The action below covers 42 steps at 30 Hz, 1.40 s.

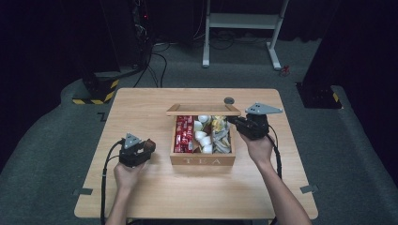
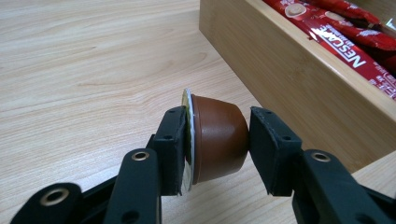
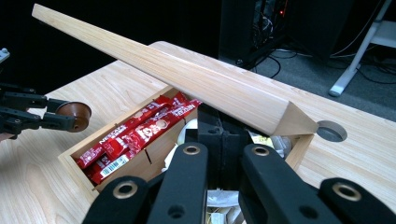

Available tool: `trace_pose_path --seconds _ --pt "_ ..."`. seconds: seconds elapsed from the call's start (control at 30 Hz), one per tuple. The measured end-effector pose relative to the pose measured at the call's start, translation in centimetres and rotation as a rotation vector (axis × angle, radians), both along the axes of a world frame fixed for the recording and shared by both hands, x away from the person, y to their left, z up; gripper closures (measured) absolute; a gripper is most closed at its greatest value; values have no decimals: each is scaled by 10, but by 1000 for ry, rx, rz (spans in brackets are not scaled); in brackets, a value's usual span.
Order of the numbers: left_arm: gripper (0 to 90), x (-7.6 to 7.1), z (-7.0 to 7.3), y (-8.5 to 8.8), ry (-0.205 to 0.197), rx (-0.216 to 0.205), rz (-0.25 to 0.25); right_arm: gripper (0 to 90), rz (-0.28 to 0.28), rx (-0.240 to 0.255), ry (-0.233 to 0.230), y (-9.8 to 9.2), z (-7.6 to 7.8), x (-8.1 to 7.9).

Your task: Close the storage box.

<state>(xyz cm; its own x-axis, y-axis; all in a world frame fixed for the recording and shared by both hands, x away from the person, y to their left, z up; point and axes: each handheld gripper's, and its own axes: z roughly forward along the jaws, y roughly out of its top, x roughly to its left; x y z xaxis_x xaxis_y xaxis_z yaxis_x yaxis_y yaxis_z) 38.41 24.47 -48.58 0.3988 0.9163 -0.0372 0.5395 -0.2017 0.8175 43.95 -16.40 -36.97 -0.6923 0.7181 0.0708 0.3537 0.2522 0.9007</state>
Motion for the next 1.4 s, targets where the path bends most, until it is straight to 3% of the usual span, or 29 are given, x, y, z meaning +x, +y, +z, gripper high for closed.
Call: trace_pose_path --seconds 0.7,0.93,1.4 --pt "584 5 -9 -7 24 11 -5 899 1 -2 3 0 0 0" --pt "569 5 -8 -6 24 -6 -8 899 1 -1 3 0 0 0" --pt "534 -10 3 5 -15 -85 0 899 0 0 2 0 0 0"
